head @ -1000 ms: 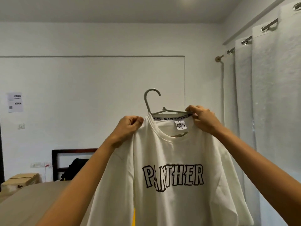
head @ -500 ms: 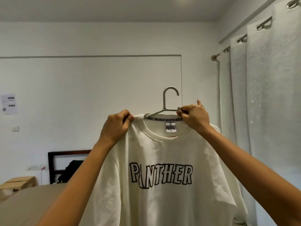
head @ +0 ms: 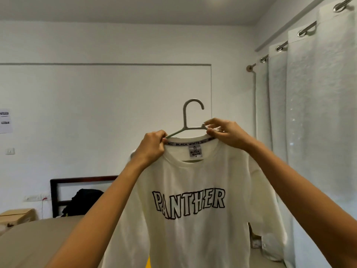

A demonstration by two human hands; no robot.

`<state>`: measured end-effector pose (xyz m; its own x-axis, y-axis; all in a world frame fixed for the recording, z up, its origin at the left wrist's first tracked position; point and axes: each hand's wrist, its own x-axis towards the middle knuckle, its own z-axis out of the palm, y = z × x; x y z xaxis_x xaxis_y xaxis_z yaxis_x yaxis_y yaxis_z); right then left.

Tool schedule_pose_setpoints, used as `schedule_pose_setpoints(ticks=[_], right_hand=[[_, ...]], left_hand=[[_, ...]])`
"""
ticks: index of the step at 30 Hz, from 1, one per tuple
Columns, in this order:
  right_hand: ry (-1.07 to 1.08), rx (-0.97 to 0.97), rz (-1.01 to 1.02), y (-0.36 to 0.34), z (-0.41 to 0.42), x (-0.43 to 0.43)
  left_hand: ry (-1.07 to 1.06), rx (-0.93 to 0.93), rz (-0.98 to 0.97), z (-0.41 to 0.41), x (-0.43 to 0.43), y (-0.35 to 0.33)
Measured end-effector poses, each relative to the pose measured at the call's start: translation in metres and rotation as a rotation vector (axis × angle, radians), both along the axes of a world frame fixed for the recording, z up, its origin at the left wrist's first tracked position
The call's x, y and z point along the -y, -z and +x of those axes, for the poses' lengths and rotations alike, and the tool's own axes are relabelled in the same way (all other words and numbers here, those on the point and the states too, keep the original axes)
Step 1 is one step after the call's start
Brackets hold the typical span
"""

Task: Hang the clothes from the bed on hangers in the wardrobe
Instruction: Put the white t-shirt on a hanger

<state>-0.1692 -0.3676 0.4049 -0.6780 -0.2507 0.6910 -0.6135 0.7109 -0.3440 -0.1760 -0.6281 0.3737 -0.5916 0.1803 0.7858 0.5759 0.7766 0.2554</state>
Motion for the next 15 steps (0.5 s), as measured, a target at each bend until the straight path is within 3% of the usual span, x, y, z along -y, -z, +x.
schedule_pose_setpoints(ticks=[2,4,9,15], right_hand=[[0.063,0.037,0.162,-0.002,0.005,-0.026],[0.144,-0.06,0.225,0.005,0.006,-0.049],[0.269,-0.285,0.077,0.024,0.031,-0.083],[0.736,-0.416,-0.013,0.042,0.117,-0.129]], left_hand=[[0.021,-0.057,0.034,-0.005,-0.001,0.005],[0.058,-0.097,0.039,-0.012,-0.004,0.007],[0.203,-0.103,0.002,-0.028,-0.03,0.005],[0.585,0.018,-0.085,-0.024,-0.1,-0.006]])
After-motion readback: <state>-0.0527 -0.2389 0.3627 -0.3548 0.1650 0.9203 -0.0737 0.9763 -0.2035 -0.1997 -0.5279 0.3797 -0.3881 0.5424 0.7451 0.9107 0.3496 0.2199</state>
